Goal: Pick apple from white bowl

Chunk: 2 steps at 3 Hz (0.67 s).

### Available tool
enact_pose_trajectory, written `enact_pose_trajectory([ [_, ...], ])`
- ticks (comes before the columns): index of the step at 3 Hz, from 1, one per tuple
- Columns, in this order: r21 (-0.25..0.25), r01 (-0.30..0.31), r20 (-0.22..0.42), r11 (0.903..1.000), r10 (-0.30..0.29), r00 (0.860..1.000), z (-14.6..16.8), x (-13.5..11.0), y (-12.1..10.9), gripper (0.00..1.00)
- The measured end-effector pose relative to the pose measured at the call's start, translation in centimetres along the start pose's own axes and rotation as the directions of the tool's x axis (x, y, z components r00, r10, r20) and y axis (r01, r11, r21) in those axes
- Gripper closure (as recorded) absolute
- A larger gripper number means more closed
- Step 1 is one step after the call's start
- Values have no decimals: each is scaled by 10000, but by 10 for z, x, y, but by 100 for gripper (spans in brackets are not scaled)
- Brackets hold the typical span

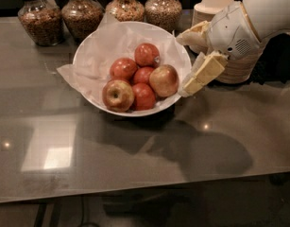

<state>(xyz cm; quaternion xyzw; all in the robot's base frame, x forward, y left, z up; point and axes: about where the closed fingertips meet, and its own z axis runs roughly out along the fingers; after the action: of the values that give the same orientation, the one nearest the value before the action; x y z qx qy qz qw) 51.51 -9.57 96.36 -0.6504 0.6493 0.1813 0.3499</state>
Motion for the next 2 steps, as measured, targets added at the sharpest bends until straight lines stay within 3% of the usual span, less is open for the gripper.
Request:
enact_pose_trajectory([
  [2, -389, -151, -57, 9991, 149, 9999, 20, 9, -7, 29],
])
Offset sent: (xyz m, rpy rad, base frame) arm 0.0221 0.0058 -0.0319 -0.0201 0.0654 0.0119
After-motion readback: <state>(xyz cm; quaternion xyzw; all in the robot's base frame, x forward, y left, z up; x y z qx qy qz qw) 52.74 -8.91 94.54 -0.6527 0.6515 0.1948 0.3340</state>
